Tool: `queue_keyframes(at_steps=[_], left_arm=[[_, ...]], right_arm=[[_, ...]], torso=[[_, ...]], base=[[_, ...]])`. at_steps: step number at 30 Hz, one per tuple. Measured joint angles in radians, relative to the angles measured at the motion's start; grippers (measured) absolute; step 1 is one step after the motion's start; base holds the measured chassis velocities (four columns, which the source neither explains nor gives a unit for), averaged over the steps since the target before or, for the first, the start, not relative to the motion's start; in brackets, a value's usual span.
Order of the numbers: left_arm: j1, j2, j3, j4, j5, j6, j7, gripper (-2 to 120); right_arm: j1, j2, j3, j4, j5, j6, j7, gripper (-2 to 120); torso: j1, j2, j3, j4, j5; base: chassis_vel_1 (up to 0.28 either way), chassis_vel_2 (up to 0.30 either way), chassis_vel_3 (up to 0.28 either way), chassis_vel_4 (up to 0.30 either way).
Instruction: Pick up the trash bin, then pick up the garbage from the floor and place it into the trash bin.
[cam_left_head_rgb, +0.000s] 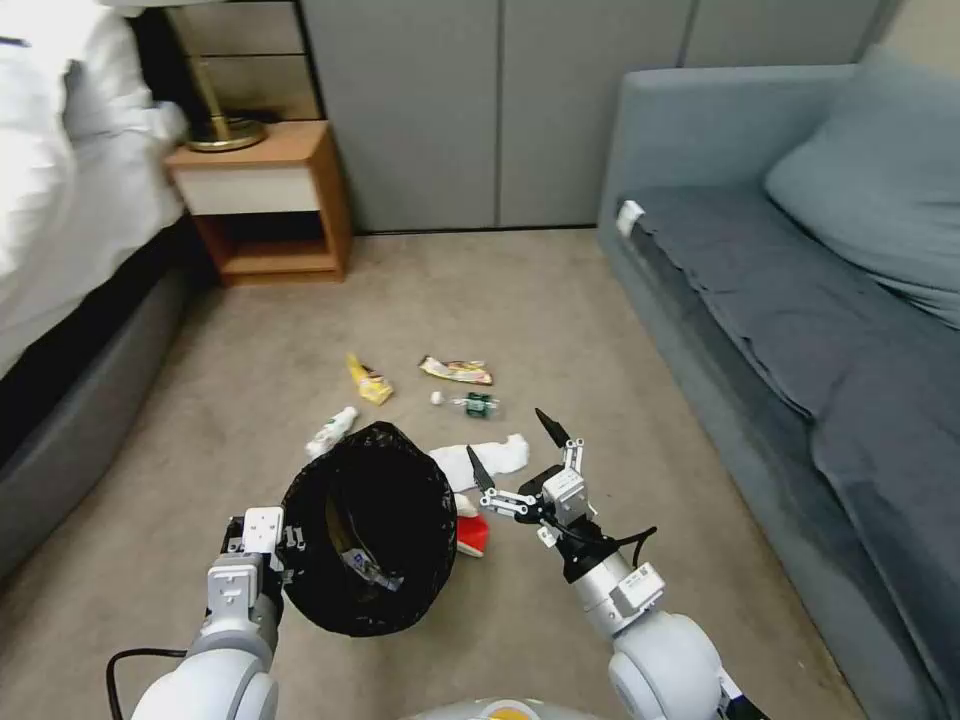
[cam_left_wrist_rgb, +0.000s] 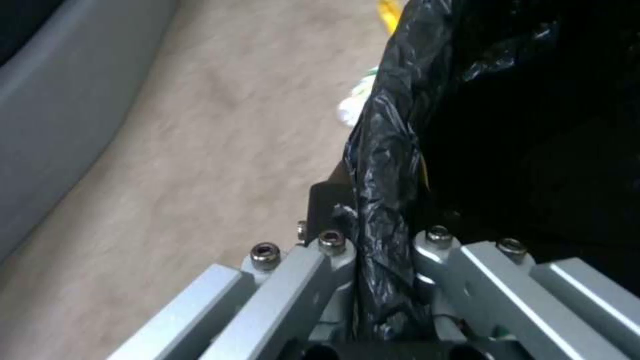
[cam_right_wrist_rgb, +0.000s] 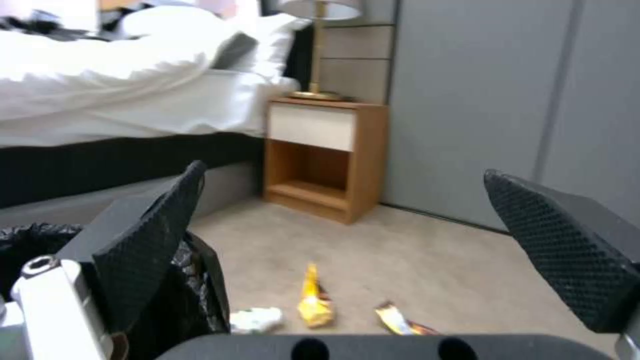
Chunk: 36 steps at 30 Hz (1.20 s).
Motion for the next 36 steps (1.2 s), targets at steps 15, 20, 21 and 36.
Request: queue_keyframes(at_steps=[15, 20, 21, 36], left_arm=[[0.004, 0.0, 0.001, 0.006, -0.003, -0.011, -0.012, 3], [0.004, 0.001, 0.003, 0.007, -0.003, -0.016, -0.012, 3], [0.004, 0.001, 0.003, 0.007, -0.003, -0.016, -0.012, 3], [0.006, 0.001, 0.005, 0.005, 0.002, -0.017, -0.012, 3]], right_arm=[[0.015, -0.021, 0.018, -0.02, 0.006, 0.0, -0.028, 100], [0.037, -0.056, 0.061, -0.076, 0.02, -0.002, -0.101, 100], [0.037, -0.056, 0.061, -0.076, 0.02, -0.002, -0.101, 100], [0.163, -0.151, 0.082, -0.317, 0.04, -0.097, -0.143, 100]], torso=[[0.0, 0.0, 0.0, 0.0003, 0.0001], [0.0, 0.0, 0.0, -0.0004, 0.0001], [0.0, 0.0, 0.0, -0.0004, 0.0001], [0.0, 0.0, 0.0, -0.0001, 0.0002]], base=[[0.118, 0.107, 0.113, 0.112], [0.0, 0.0, 0.0, 0.0], [0.0, 0.0, 0.0, 0.0], [0.0, 0.0, 0.0, 0.0]])
